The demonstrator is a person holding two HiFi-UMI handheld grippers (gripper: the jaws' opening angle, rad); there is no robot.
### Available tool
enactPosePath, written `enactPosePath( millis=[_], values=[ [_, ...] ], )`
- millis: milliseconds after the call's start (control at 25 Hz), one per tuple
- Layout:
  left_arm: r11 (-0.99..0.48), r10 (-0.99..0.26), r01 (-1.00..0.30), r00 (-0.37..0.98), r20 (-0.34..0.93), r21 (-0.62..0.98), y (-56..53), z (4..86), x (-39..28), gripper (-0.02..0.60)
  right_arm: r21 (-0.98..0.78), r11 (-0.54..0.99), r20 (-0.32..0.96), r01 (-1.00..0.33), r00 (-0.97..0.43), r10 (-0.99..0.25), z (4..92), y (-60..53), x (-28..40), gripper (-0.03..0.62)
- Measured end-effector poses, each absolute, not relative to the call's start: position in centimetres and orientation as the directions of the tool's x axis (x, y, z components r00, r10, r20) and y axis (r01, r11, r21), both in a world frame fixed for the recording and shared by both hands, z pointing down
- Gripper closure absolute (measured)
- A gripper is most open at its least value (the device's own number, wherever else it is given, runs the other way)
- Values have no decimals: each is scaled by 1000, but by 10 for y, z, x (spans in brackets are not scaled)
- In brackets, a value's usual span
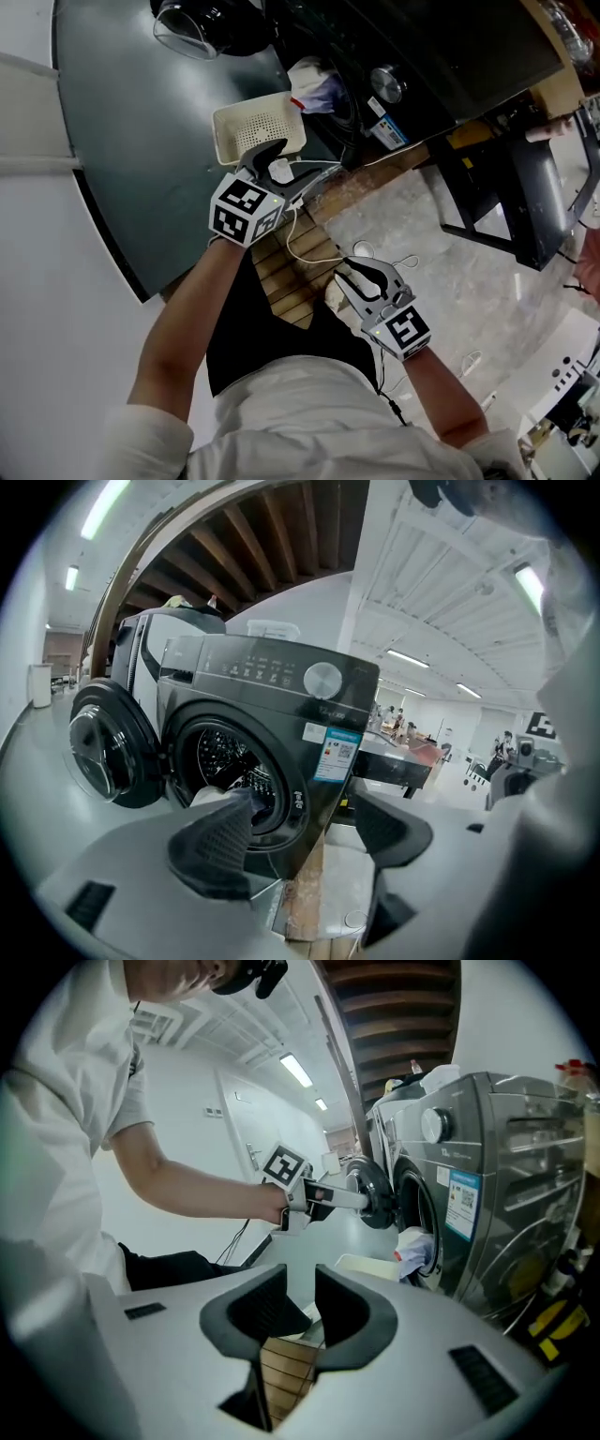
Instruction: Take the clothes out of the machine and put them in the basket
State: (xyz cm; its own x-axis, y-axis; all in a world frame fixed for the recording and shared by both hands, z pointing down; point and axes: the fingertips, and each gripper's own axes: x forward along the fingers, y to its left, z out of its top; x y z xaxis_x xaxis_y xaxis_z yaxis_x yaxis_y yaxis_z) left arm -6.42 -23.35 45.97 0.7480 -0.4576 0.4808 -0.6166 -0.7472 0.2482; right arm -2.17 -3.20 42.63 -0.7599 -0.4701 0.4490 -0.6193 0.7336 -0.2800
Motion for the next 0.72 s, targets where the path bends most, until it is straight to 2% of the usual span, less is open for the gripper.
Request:
enactPosePath(
  millis=[240, 720],
  values=[
    [-799, -407, -562, 768, 495, 215, -291, 520, -55, 236, -307, 668, 466, -678, -719, -515, 476, -43, -37, 514],
    [-849, -327, -486, 792, 516, 206, -376, 594, -29, 218, -365, 641, 481, -675, -727, -491, 529, -56, -69, 514]
  ],
)
